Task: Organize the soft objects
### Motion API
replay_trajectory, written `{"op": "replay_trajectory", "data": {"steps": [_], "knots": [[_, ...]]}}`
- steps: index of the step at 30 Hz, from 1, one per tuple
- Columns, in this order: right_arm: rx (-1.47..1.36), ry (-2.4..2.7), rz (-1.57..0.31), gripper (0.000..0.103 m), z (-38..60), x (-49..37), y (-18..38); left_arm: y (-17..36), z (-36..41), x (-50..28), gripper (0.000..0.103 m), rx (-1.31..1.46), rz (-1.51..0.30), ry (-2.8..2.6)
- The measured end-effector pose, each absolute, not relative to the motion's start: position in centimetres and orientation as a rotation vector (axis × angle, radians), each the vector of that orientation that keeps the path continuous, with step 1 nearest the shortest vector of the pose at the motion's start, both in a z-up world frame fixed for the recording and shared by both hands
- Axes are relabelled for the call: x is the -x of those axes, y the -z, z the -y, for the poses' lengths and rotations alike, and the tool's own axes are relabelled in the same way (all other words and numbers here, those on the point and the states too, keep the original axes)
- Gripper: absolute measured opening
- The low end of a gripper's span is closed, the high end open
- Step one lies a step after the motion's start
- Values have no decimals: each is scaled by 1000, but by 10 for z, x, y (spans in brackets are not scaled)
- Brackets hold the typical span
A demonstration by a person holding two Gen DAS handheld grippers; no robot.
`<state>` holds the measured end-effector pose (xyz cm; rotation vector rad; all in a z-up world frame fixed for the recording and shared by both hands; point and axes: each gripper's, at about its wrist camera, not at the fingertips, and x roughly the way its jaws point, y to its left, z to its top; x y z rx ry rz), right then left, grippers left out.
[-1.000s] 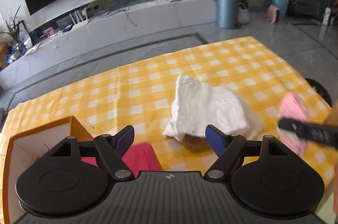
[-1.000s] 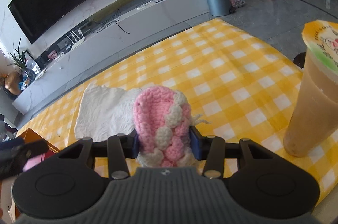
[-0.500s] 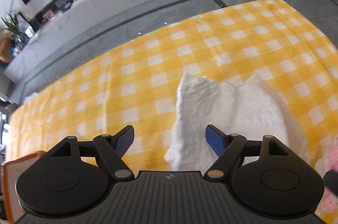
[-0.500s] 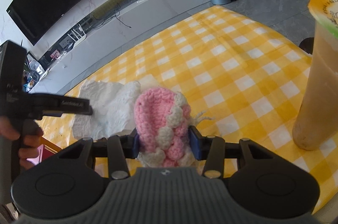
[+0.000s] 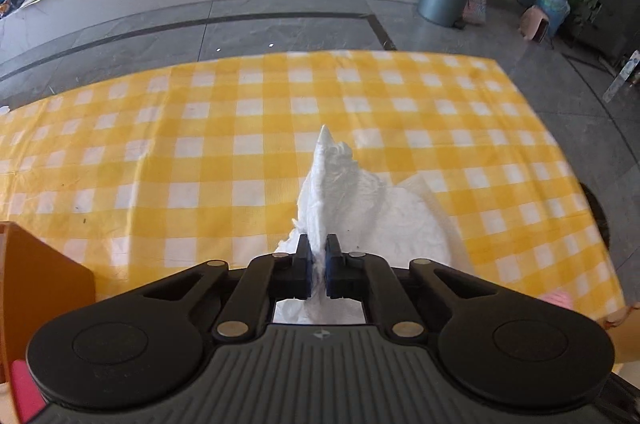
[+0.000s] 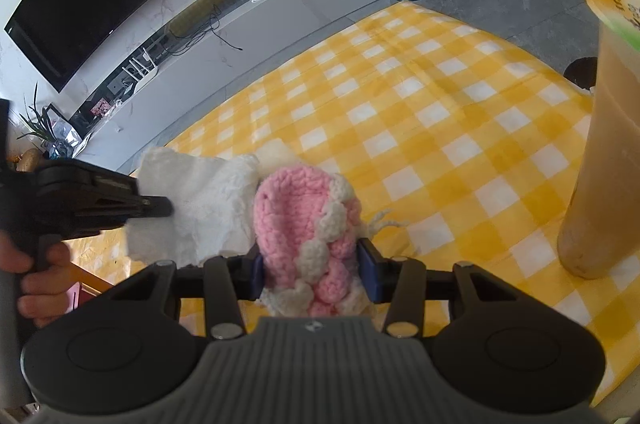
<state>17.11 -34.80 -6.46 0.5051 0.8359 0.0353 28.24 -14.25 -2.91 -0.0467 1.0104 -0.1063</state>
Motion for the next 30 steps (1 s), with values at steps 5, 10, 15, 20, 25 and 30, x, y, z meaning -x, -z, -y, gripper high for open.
{"op": "replay_trajectory", "data": {"steps": [5,10,15,20,25,30], "knots": [[-521,-33,-825,46,349,-171,63,-17,138,-250,6,54,-970,186],[-551,-18,-810,46,357,-166,60,-51,135,-204,6,110,-951,284],[-573,0,-806,46,366,-160,60,-56,150,-167,7,-13,-991,329],[-580,1,-806,46,367,-157,59,-23,171,-156,7,-68,-1040,356],[-564,-18,-806,46,365,-157,58,24,188,-157,7,-54,-1114,381],[-550,-5,-813,46,366,-158,59,62,195,-157,8,-76,-1154,335]]}}
